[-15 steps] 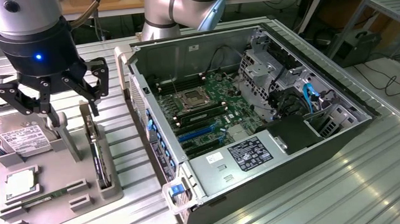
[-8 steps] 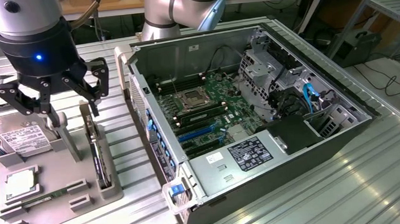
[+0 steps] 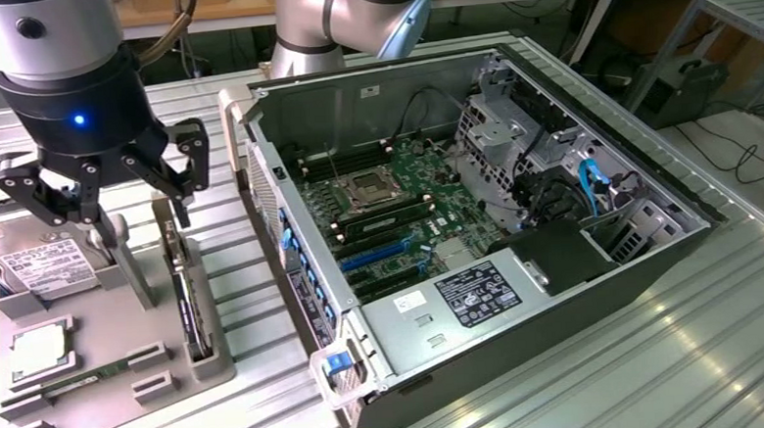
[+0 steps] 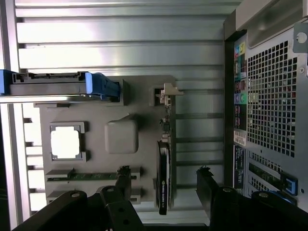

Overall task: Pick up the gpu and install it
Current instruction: 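Pick up the gpu and move the gpu toward the slot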

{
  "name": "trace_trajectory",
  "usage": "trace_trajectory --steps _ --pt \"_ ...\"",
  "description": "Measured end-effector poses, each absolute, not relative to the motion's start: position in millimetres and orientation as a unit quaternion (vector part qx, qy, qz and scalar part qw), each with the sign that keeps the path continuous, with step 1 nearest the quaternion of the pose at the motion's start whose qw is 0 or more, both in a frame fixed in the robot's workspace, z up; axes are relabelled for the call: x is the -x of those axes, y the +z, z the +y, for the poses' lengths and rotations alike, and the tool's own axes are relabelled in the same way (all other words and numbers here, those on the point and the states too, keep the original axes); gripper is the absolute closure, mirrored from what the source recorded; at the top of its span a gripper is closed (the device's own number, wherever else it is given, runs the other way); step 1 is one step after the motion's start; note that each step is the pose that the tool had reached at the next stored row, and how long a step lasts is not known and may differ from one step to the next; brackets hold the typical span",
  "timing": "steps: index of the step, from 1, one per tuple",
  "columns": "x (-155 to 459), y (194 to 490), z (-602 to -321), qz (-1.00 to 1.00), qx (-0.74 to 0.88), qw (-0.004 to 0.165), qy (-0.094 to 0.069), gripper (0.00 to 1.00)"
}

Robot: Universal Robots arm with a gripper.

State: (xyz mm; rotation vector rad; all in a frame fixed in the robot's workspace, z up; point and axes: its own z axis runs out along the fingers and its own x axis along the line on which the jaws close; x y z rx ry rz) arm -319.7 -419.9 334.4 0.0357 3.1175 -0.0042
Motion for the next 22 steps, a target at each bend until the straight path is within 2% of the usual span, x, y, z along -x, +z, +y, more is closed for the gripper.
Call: trace_trajectory --steps 22 --pt "319.7 314.4 -419.9 1.000 -0.011 0.012 -0.001 0.34"
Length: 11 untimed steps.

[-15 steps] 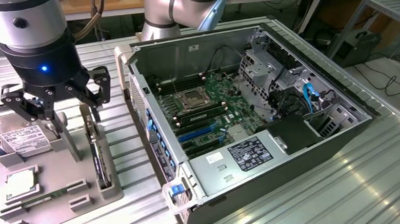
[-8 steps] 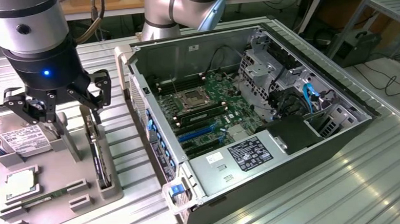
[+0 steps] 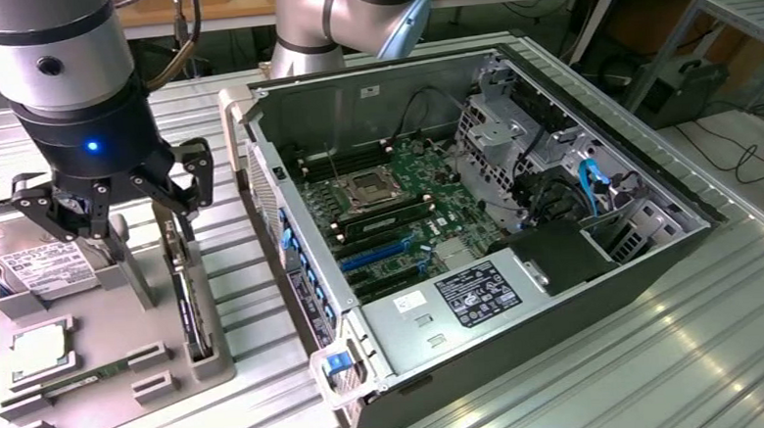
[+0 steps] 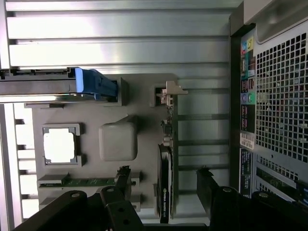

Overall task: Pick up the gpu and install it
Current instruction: 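Pick up the gpu and move the gpu toward the slot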

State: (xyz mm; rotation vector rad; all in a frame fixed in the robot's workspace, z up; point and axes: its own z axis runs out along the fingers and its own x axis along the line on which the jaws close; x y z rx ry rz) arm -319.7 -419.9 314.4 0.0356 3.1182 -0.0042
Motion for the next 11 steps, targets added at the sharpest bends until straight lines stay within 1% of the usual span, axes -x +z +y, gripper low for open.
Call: trace_trajectory --steps 11 --pt "319.7 299.5 -433.2 1.000 -0.003 0.010 -0.001 0.34"
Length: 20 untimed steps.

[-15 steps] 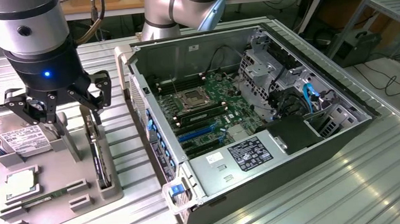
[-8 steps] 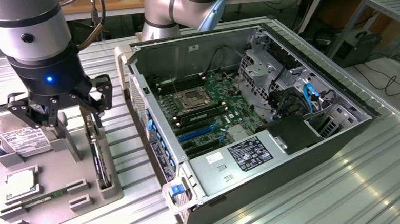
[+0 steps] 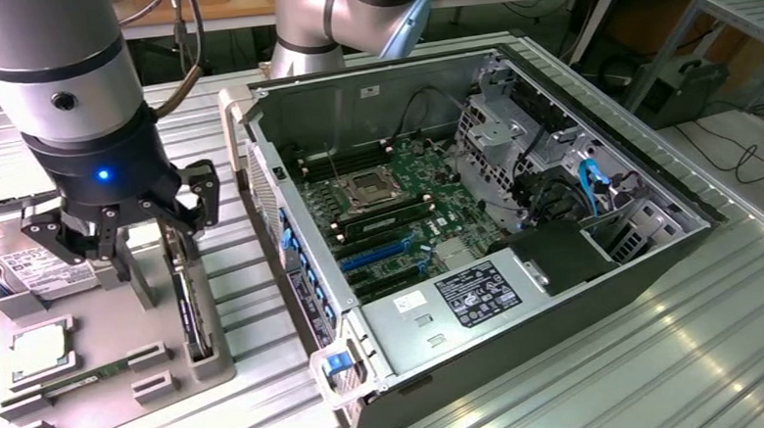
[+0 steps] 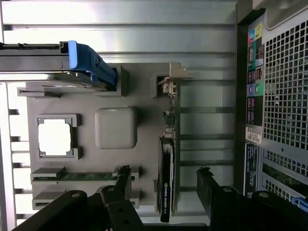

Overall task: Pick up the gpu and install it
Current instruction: 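Pick up the gpu and move the gpu toward the slot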

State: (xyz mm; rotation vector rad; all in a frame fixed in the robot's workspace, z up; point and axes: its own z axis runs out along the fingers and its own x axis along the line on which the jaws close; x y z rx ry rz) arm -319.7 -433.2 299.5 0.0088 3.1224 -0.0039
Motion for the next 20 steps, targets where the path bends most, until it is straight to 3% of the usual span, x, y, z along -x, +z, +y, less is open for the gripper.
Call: trace_trajectory --steps 20 --pt "319.7 276.9 -434.5 1.000 -0.001 0.007 -0.001 0.34"
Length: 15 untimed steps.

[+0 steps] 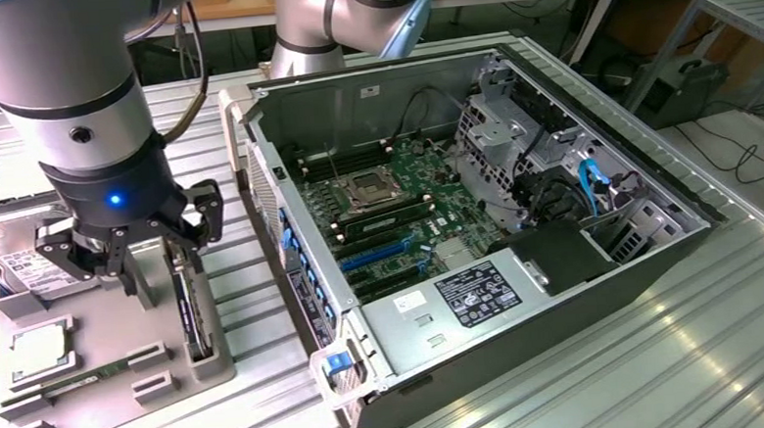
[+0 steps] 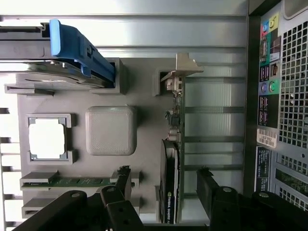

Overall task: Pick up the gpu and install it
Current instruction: 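Pick up the gpu and move the gpu toward the slot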

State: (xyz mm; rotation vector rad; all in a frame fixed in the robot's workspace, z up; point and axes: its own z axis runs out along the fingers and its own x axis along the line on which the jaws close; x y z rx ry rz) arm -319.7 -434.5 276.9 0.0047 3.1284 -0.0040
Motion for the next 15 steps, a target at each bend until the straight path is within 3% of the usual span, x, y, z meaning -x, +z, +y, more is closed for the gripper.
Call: trace_trajectory --steps 15 --pt "319.2 265.4 -434.5 1.000 -0.002 0.005 -0.001 0.34"
